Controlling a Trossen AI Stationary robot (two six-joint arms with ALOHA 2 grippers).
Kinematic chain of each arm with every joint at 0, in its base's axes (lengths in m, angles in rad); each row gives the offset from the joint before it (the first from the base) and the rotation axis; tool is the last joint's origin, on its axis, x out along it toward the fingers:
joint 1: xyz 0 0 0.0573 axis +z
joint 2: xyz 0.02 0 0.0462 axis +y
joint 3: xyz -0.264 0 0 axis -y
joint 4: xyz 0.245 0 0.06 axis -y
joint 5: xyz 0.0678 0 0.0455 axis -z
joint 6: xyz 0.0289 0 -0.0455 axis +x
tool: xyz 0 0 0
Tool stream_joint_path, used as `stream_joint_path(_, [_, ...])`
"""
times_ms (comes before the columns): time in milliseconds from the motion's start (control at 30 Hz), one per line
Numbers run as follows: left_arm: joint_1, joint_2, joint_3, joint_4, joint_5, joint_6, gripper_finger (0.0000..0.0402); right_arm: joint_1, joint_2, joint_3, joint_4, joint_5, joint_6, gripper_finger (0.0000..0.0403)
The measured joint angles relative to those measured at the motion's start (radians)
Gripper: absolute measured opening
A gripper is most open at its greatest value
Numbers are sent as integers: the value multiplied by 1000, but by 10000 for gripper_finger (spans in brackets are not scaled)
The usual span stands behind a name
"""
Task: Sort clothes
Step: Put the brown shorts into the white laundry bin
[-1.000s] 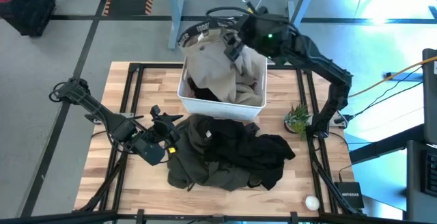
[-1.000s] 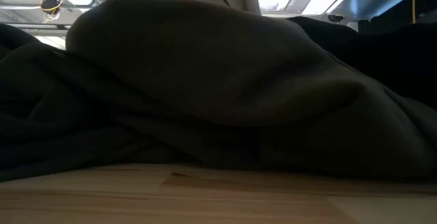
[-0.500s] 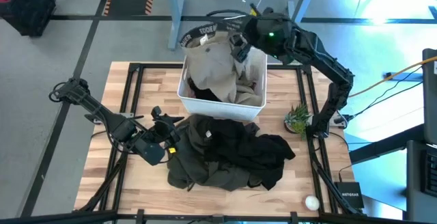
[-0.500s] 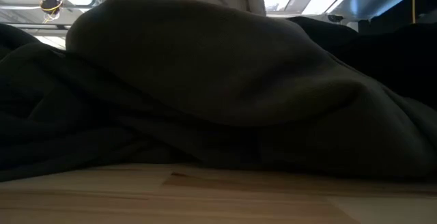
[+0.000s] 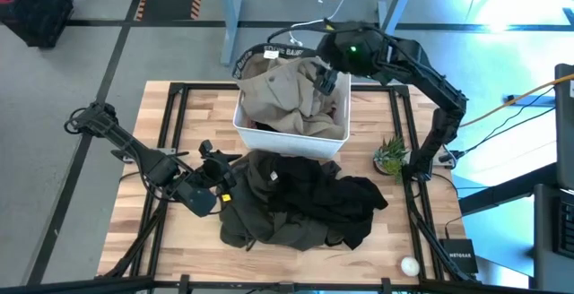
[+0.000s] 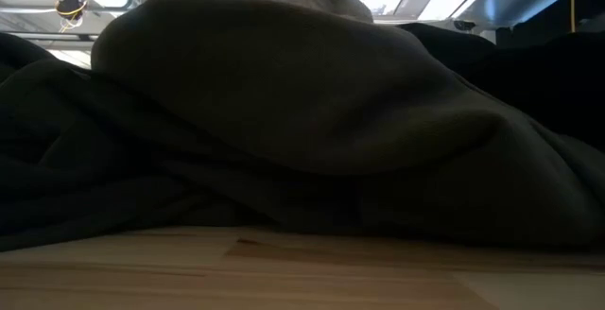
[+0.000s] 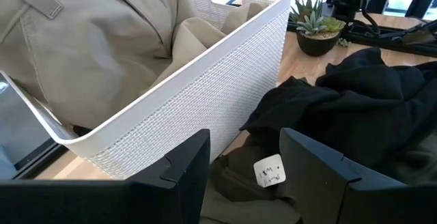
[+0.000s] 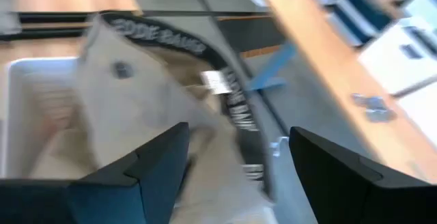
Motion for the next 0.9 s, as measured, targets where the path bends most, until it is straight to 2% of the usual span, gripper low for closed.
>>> stream_joint_path(100, [0,0,0,0,4,-2,172,16,-2,0,22,118,-10,269])
stream_joint_path(167, [0,0,0,1,8,-2,172,17,-2,0,25,122,-13,269])
stream_joint_path(333, [0,0,0,-1,31,-2,172,21,-2,0,35,-64,32,269])
stream_joint_path(467, [0,0,0,-2,31,-1,172,22,-18,0,57,-63,9,269])
stream_joint_path(733, [0,0,0,-2,30,-1,172,22,-136,3,65,-81,10,269])
stream_joint_path(900, [0,0,0,-2,30,-1,172,22,-167,2,-75,-241,75,269])
